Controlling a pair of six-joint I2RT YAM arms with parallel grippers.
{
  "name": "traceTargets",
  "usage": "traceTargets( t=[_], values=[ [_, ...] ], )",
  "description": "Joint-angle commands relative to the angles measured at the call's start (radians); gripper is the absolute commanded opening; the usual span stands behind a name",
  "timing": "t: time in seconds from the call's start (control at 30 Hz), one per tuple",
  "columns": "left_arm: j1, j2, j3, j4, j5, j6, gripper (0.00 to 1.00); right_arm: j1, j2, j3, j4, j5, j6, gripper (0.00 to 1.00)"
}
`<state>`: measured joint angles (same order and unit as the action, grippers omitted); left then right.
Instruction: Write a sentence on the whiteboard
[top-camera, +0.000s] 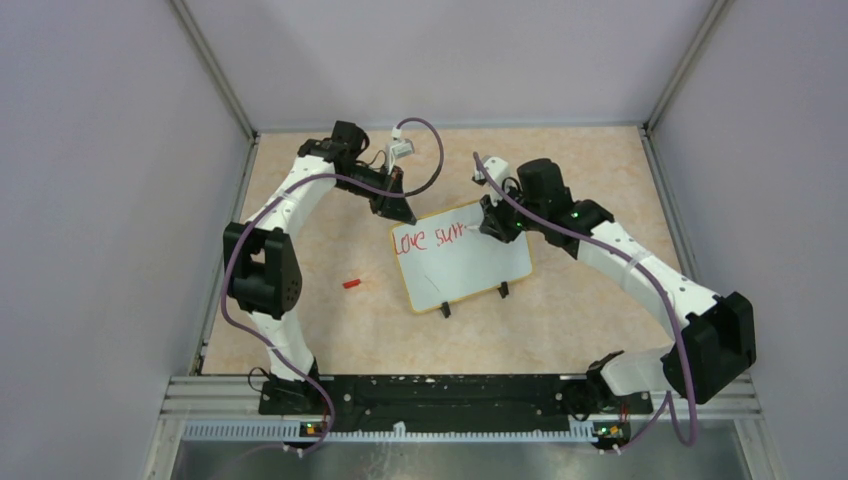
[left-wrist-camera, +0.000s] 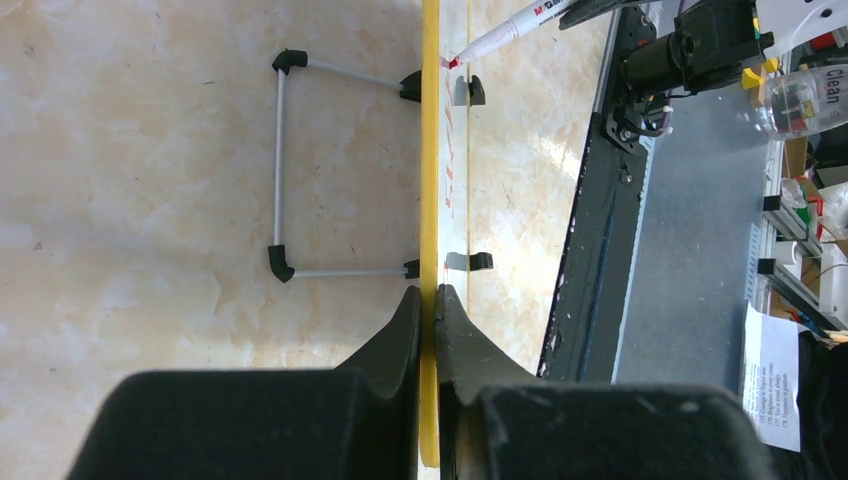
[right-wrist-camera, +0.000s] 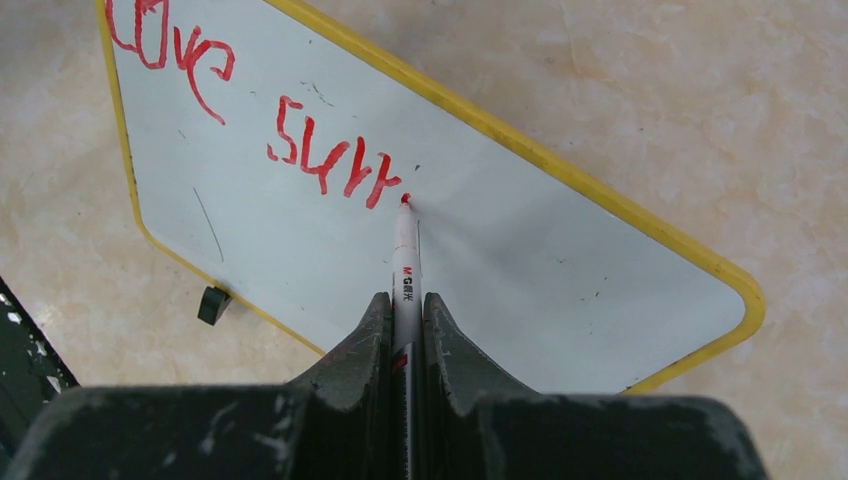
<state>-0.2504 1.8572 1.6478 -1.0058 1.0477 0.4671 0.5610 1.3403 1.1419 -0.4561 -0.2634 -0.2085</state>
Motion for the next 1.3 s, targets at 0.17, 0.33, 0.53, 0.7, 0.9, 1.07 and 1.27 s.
traceTargets(
  t=[0.17, 0.33, 0.53, 0.7, 0.9, 1.07, 1.27],
  values=[
    [-0.016, -0.006, 0.007, 0.01, -0.007, 0.019, 0.0, 0.007, -0.026, -0.029, 0.017, -0.003, -0.011, 0.0],
    [-0.016, -0.007, 0.004, 0.011, -0.011, 0.019, 0.0, 0.006, -0.033, -0.026, 0.009, 0.043, -0.012, 0.0],
    [-0.016, -0.005, 0.008, 0.01, -0.009, 0.019, 0.0, 0.002, -0.046, -0.004, -0.001, 0.106, -0.014, 0.0],
    [-0.016, -0.006, 0.006, 0.012, -0.01, 0.019, 0.0, -0.001, -0.039, 0.014, 0.012, 0.117, -0.005, 0.0],
    [-0.016, -0.009, 0.004, 0.011, -0.009, 0.02, 0.0, -0.001, -0.02, 0.047, 0.024, 0.106, 0.006, 0.0],
    [-0.016, -0.01, 0.003, 0.011, -0.01, 0.022, 0.0, 0.0, -0.005, 0.068, 0.026, 0.089, 0.008, 0.0],
    [-0.016, -0.01, 0.004, 0.012, -0.009, 0.021, 0.0, 0.008, 0.011, 0.071, 0.018, 0.067, 0.009, 0.0]
  ],
)
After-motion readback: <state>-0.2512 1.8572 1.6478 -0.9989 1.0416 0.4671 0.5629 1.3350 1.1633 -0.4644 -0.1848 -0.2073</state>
